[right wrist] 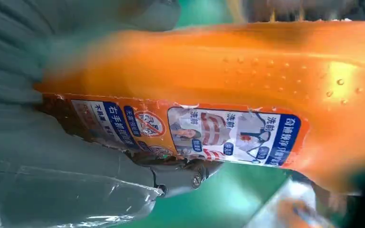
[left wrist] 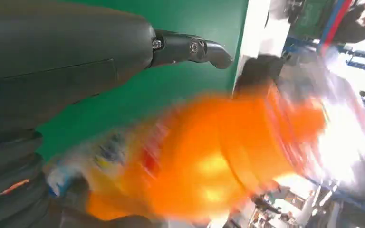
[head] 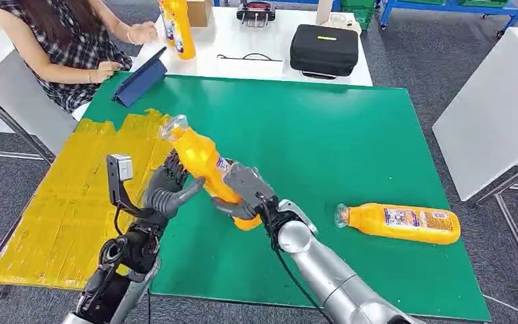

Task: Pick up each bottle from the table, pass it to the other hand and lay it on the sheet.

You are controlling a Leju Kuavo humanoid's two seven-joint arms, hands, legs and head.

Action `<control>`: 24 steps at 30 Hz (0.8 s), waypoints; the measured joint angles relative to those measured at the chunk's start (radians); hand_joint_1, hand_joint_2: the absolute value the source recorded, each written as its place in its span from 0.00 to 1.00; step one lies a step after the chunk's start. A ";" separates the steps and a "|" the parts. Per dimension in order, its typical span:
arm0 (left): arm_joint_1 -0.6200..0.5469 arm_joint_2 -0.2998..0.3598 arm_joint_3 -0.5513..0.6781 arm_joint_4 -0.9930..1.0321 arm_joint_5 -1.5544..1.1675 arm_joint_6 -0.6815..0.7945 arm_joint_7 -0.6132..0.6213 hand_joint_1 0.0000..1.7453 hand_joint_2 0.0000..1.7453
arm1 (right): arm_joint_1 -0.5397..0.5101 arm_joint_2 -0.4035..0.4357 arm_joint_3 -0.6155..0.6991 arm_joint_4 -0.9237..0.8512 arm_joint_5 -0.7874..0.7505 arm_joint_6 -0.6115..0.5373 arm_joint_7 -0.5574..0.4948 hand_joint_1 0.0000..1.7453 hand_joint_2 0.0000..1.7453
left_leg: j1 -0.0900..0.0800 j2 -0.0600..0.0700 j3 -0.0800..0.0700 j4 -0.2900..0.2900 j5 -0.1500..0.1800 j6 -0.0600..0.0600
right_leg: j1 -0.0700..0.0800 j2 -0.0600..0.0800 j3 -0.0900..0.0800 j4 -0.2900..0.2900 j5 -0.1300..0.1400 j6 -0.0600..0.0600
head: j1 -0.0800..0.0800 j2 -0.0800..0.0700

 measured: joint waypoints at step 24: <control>-0.012 -0.009 -0.042 0.000 0.020 -0.005 0.033 0.00 1.00 | -0.055 0.060 0.121 0.160 0.143 -0.048 0.054 1.00 1.00 | 0.000 0.001 -0.001 0.000 0.000 0.000 | 0.000 0.000 -0.002 0.000 0.000 0.000 | 0.000 0.000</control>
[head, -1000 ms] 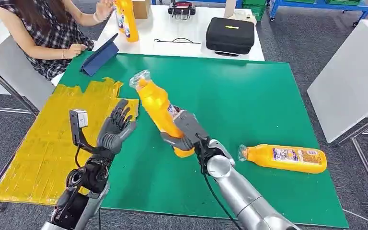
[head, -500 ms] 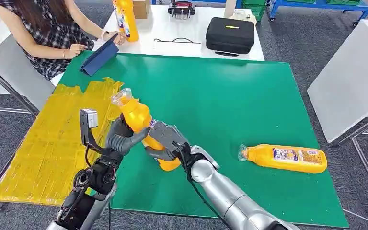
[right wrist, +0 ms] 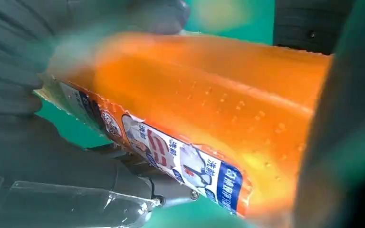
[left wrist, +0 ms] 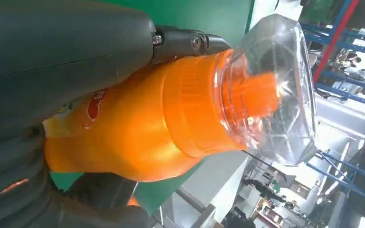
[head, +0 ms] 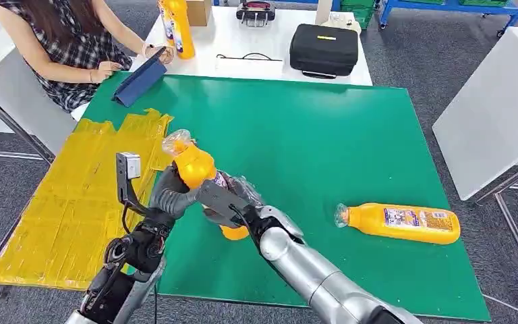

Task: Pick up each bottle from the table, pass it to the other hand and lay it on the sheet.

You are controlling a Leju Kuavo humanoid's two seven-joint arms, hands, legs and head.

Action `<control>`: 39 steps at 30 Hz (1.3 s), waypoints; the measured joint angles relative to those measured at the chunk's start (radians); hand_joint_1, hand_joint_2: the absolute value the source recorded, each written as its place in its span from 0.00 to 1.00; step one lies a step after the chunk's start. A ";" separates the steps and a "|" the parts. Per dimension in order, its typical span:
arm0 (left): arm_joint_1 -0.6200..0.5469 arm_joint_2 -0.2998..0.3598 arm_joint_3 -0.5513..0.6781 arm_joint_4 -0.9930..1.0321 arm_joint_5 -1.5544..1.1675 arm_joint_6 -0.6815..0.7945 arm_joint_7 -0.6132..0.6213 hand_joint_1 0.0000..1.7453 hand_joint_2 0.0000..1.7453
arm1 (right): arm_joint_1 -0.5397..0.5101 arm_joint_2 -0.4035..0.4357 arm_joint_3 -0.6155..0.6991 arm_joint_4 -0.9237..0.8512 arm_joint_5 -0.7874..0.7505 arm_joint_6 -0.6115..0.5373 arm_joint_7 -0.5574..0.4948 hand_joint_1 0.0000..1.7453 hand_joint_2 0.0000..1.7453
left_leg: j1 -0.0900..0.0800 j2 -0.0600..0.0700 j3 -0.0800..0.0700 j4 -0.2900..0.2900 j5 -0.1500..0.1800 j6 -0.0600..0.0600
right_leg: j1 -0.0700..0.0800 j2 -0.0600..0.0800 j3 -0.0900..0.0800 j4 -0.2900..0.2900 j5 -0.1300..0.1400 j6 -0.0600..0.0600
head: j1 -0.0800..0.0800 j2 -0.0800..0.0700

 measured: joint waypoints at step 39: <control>-0.090 0.015 -0.084 0.085 -0.157 0.079 0.106 1.00 1.00 | -0.019 0.007 0.032 0.000 0.172 -0.064 0.118 1.00 1.00 | 0.000 0.000 -0.001 0.000 0.000 0.000 | 0.000 0.000 0.000 0.000 0.000 0.000 | 0.000 0.000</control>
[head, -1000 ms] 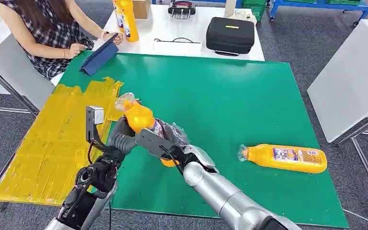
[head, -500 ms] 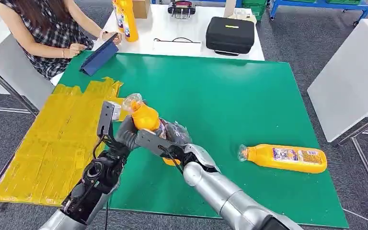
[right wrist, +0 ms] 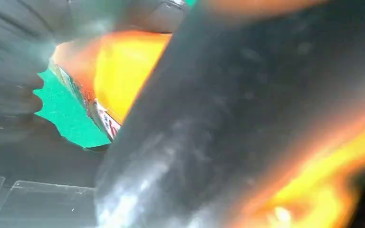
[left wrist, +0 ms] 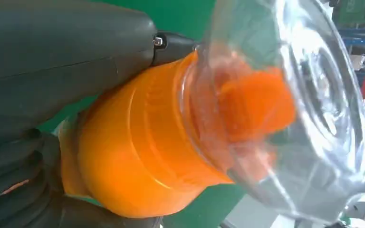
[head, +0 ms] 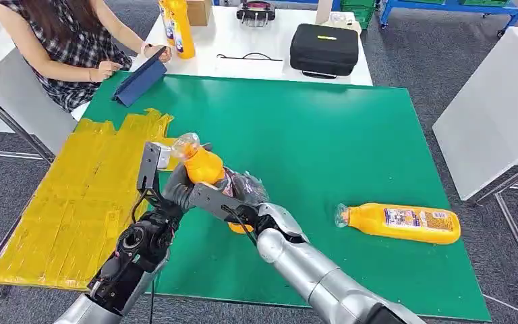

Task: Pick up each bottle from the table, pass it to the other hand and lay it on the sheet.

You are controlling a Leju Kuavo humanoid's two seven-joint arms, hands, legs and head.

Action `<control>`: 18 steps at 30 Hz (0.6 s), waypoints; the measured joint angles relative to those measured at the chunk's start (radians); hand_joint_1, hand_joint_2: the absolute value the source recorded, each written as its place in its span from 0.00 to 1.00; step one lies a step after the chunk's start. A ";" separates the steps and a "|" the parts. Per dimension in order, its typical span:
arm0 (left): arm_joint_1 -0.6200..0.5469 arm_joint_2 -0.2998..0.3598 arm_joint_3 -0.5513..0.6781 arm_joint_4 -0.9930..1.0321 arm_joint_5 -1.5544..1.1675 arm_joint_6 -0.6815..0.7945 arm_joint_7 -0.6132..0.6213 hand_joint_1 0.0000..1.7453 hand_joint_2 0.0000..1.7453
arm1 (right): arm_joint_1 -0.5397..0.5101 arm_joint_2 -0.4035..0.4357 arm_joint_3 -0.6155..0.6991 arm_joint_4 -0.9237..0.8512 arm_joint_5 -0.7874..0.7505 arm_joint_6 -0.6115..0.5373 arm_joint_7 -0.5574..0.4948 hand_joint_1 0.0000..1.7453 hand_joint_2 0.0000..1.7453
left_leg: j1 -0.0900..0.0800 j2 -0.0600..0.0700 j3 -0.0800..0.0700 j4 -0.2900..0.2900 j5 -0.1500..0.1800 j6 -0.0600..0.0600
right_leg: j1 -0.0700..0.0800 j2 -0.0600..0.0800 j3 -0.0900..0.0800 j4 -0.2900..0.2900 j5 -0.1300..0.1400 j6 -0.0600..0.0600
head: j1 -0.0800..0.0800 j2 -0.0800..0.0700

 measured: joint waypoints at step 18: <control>0.007 0.001 0.039 0.018 0.193 -0.101 0.027 1.00 1.00 | 0.006 0.001 -0.001 -0.011 0.024 0.009 0.000 1.00 1.00 | 0.000 0.000 0.000 0.000 0.000 0.000 | 0.000 0.000 0.000 0.000 0.000 0.000 | 0.000 0.000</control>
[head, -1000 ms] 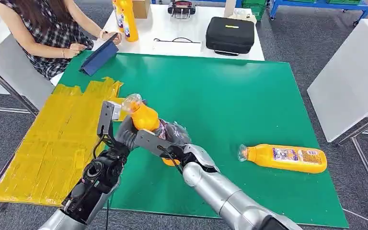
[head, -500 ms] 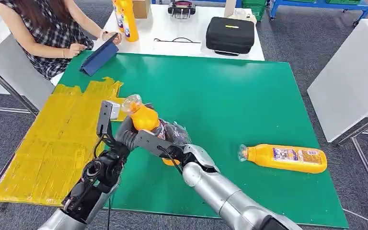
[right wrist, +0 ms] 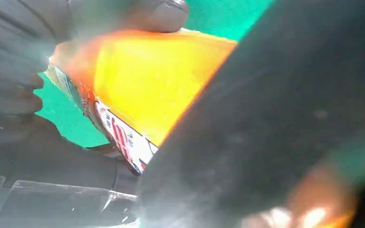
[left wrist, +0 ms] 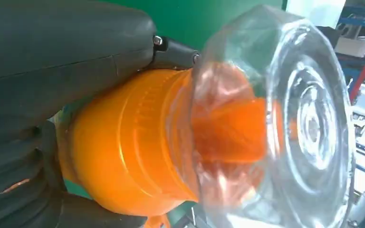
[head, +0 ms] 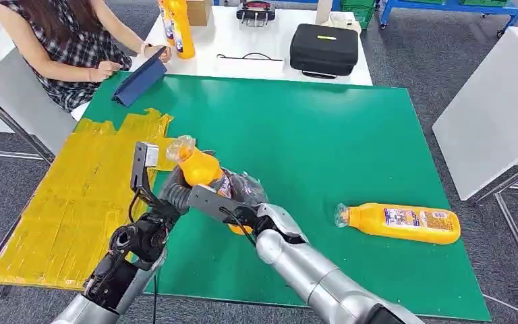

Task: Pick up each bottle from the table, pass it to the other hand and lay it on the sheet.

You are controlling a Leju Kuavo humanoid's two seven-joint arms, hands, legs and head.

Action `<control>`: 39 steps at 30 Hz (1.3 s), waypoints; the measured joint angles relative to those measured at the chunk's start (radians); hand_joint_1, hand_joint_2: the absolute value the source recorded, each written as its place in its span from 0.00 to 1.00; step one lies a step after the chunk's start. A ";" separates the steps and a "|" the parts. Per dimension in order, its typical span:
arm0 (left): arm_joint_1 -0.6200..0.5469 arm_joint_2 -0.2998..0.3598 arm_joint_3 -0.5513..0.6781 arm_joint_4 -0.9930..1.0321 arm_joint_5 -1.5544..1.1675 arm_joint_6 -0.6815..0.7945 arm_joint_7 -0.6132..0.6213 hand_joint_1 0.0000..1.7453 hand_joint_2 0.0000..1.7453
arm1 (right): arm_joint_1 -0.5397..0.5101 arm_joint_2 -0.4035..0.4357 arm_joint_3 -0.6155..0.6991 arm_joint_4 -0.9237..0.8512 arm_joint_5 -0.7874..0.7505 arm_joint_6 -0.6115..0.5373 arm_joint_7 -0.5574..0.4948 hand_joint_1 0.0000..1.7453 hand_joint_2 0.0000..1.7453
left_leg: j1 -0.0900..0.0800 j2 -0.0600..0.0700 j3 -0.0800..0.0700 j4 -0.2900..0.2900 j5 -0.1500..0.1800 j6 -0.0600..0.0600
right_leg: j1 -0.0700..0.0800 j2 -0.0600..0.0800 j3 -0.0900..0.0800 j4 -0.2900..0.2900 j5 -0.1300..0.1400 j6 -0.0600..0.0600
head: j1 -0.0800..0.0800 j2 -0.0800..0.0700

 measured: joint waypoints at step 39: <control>0.063 0.058 0.407 -0.078 -1.685 0.767 -0.119 1.00 1.00 | 0.185 -0.193 -0.316 -0.469 -0.076 0.011 -0.072 0.00 0.00 | 0.000 0.000 -0.001 0.000 0.000 0.000 | 0.000 -0.001 -0.001 0.000 0.000 0.000 | 0.000 0.000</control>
